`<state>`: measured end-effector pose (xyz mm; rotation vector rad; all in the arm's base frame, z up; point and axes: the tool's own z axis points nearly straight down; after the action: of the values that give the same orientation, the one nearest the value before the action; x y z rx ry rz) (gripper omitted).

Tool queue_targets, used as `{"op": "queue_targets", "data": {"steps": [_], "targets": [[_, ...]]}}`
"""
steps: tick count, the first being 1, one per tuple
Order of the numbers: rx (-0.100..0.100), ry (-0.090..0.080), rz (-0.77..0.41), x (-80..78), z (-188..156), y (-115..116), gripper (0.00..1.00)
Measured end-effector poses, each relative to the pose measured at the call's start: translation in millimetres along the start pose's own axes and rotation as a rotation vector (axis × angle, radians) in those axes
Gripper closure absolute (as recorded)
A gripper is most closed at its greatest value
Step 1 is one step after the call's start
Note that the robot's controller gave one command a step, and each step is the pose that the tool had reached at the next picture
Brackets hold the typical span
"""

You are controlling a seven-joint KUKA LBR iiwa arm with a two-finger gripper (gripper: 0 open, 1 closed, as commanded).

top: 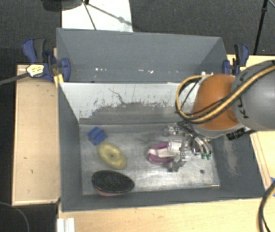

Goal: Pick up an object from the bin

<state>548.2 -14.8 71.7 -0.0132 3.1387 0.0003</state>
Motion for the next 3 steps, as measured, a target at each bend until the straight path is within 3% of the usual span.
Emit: {"op": "queue_targets", "data": {"steps": [1,2,3], "targets": [[0.000,0.006,-0.003,0.6,-1,0,1.00],[0.001,-0.005,-0.007,-1.7,-74,0,1.00],[0.001,-0.002,-0.010,-2.6,-97,0,1.00]]}}
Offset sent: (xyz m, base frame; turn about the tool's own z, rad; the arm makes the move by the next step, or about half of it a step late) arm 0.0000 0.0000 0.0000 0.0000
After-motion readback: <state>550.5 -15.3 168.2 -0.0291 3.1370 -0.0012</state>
